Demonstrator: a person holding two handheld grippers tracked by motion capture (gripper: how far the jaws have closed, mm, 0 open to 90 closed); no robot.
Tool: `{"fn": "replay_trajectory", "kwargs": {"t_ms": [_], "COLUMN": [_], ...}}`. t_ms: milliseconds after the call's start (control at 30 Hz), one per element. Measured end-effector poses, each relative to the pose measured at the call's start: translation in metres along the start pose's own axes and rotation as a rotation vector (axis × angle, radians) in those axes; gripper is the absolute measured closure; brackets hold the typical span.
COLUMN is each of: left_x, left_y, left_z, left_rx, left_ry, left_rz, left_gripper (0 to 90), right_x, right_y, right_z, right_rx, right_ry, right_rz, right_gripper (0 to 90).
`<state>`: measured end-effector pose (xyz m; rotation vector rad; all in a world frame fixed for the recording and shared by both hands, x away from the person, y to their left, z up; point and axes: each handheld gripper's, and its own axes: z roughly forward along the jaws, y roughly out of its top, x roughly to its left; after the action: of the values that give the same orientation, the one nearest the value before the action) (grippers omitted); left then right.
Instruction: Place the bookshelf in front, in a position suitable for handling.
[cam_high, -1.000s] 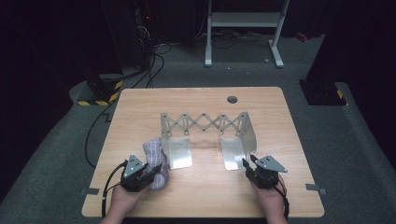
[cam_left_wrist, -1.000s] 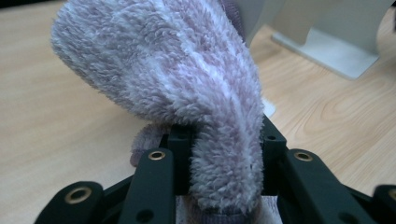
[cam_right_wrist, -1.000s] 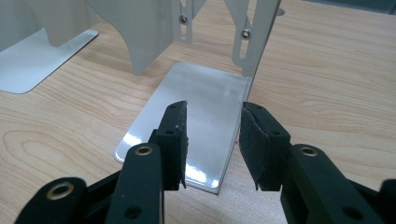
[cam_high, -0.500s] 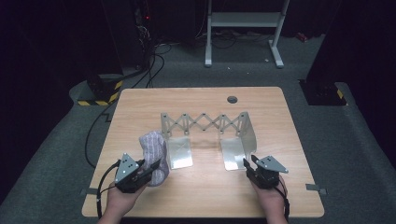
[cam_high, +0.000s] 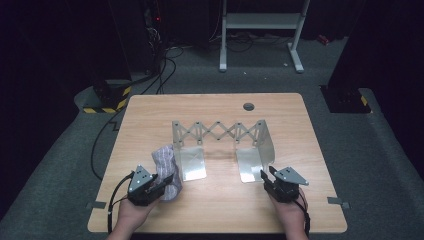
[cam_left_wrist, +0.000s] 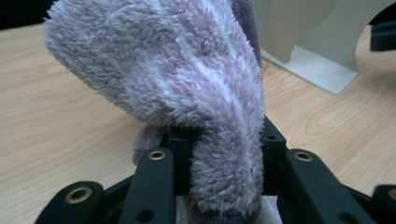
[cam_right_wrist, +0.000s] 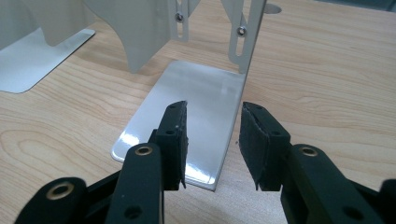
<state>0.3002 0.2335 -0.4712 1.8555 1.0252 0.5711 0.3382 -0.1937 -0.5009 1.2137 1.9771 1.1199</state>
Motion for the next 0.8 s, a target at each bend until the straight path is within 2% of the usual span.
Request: {"fn": "replay_trajectory", "kwargs": {"t_ms": [267, 367, 433, 567, 800], "left_x": [0.009, 0.010, 0.008, 0.006, 0.013], "left_y": [-0.017, -0.022, -0.025, -0.025, -0.025], "left_z": [0.026, 0.035, 0.044, 0.046, 0.044], "left_rx": [0.122, 0.184, 0.235, 0.243, 0.229], "left_ry": [0.015, 0.022, 0.032, 0.045, 0.028], "left_rz": [-0.005, 0.010, 0.035, 0.044, 0.013], "left_gripper": [66.6, 66.6, 66.6, 66.8, 66.9], "right_x": [0.001, 0.001, 0.000, -0.001, 0.001], "right_y": [0.000, 0.000, 0.000, -0.001, -0.002], "right_z": [0.001, 0.000, -0.001, -0.002, 0.002], "right_rx": [0.003, 0.000, 0.000, 0.000, 0.016], "right_ry": [0.003, 0.003, 0.001, 0.003, -0.006], "right_rz": [0.000, 0.002, -0.001, 0.010, 0.018], "right_gripper": [61.9, 61.9, 61.9, 61.7, 60.1]}}
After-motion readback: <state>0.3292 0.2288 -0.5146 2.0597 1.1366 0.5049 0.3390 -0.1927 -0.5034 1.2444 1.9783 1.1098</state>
